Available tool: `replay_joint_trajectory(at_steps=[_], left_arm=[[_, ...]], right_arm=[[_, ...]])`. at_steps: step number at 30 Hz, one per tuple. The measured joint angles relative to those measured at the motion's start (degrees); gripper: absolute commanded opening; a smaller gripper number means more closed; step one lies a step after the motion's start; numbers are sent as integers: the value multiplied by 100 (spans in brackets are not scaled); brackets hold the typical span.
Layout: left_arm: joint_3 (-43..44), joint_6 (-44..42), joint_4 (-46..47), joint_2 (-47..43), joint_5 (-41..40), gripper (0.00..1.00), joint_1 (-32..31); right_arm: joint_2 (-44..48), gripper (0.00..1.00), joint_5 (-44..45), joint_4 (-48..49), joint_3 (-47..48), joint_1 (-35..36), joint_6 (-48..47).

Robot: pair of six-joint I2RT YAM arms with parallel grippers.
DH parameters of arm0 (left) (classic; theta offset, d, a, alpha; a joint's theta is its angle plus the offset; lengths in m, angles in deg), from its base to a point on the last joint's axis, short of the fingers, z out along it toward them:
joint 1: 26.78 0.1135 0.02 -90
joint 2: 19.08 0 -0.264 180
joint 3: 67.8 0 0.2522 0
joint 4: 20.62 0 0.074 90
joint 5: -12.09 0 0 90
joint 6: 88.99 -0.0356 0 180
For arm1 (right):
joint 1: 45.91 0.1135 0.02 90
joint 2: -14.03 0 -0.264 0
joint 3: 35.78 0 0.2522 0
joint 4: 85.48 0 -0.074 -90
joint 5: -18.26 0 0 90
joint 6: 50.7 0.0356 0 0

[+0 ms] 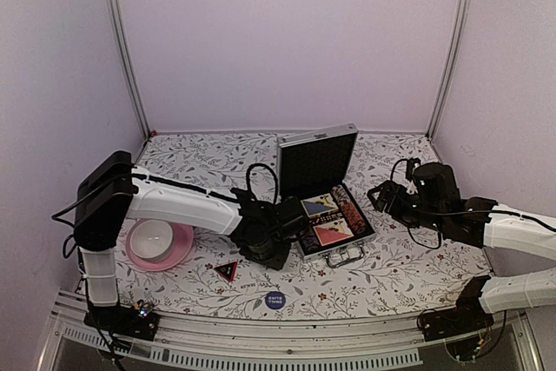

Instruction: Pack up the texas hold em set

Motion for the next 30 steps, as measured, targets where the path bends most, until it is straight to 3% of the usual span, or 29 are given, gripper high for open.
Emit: replay_joint_trajectory(at_steps=[17, 30], left_arm=[[-31, -227, 7, -343, -15, 0, 0], [-57, -1207, 369, -981, 289, 0, -149]], right_arm=[[-621, 77, -1886, 435, 81, 2, 188], [-1543, 65, -3748, 1329, 103, 153, 671]])
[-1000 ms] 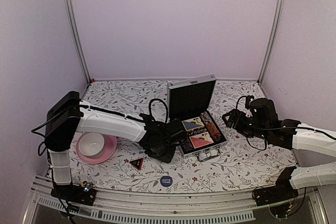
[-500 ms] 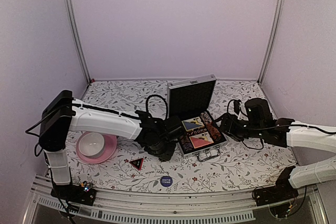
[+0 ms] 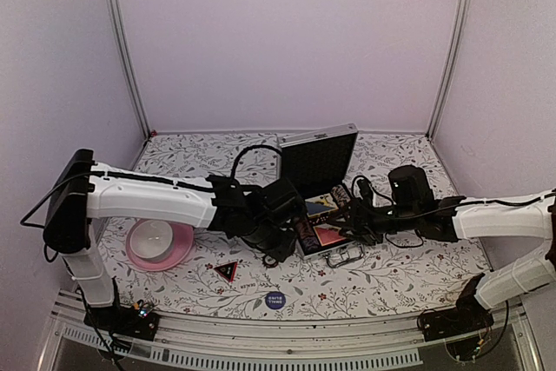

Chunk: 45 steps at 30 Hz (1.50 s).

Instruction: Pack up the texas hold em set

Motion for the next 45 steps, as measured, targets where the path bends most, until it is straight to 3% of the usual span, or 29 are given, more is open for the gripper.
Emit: replay_joint_trajectory(at_steps=[15, 45], left_arm=[[98, -761, 299, -120, 404, 0, -199], [184, -1043, 339, -153, 466, 0, -240]], right_arm=[[-992, 50, -968, 1062, 245, 413, 549], [-1779, 27, -1941, 2365, 258, 492, 1084]])
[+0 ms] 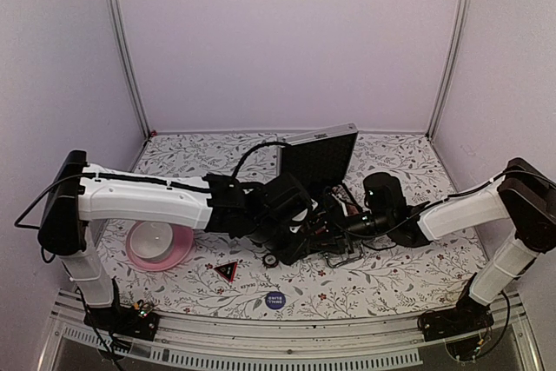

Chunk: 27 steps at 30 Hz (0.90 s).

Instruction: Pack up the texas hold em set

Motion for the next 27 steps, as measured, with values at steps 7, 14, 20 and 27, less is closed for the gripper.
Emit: replay_joint_trajectory(at_steps=[7, 14, 20, 27], left_arm=[[0, -26, 107, -109, 0, 0, -15], [0, -46, 118, -136, 0, 0, -26], [0, -74, 122, -136, -11, 0, -35], [-9, -120, 133, -140, -83, 40, -66]], right_arm=[[-68, 22, -120, 243, 0, 0, 83], [-129, 12, -197, 348, -7, 0, 107], [-131, 4, -240, 400, -11, 0, 146], [-116, 2, -170, 422, -31, 2, 212]])
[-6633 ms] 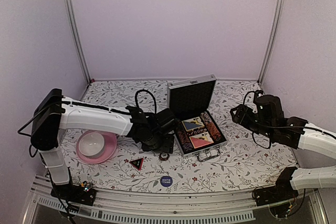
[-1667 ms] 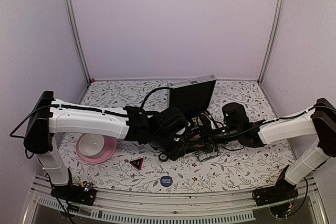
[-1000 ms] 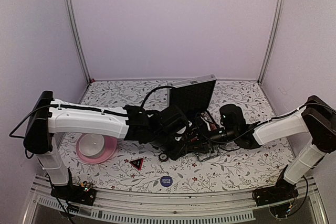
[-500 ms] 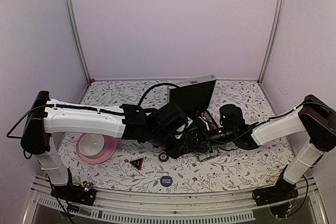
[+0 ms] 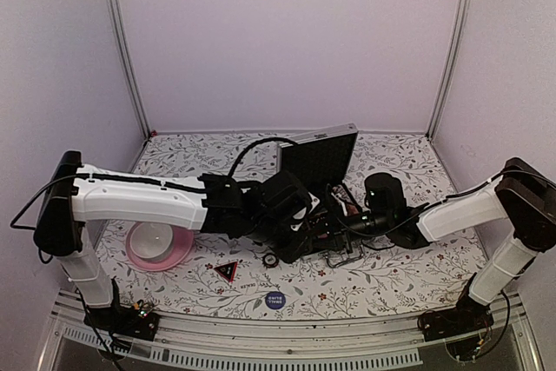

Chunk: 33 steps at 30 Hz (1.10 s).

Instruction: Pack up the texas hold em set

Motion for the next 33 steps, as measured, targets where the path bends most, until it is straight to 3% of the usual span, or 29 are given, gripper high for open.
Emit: replay_joint_trajectory(at_steps=[2, 4, 8, 17, 25, 33], left_arm=[[-61, -7, 118, -28, -26, 59, -2], [-177, -2, 297, -140, -42, 71, -2], [-599, 35, 538, -662, -31, 81, 55], [-1539, 55, 1198, -1812, 155, 83, 780], [-2677, 144, 1556, -2743, -319, 86, 2282], [-3595, 63, 2201, -3399, -761, 87, 3724]], right_arm=[[103, 2, 125, -9, -59, -2, 0], [308, 2, 247, -59, -136, -11, -35], [796, 2, 535, -286, -234, -184, -208], [1639, 2, 1528, -1963, -223, -619, -857], [2218, 2, 3077, -4015, 146, -649, -1012], [2400, 2, 4350, -5532, 339, -649, -153]])
